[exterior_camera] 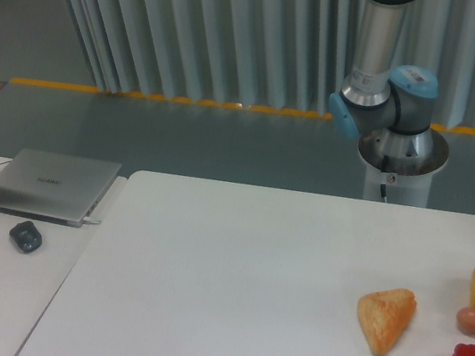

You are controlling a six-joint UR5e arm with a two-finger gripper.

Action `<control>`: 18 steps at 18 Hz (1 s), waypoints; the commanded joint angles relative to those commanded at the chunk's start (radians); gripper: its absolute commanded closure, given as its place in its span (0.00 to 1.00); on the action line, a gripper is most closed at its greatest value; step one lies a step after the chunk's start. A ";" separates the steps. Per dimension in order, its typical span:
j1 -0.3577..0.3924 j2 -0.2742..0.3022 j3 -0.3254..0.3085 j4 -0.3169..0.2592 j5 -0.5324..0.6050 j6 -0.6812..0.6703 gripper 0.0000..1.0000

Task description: Place the triangular bread in the basket

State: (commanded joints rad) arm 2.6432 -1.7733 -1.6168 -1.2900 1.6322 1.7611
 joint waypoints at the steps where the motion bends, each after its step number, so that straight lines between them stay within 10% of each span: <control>1: -0.023 0.005 -0.002 -0.009 0.002 -0.040 0.00; 18: -0.252 -0.003 -0.074 -0.018 -0.031 -0.434 0.00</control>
State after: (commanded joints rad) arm 2.3916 -1.7761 -1.6906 -1.3085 1.6015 1.3274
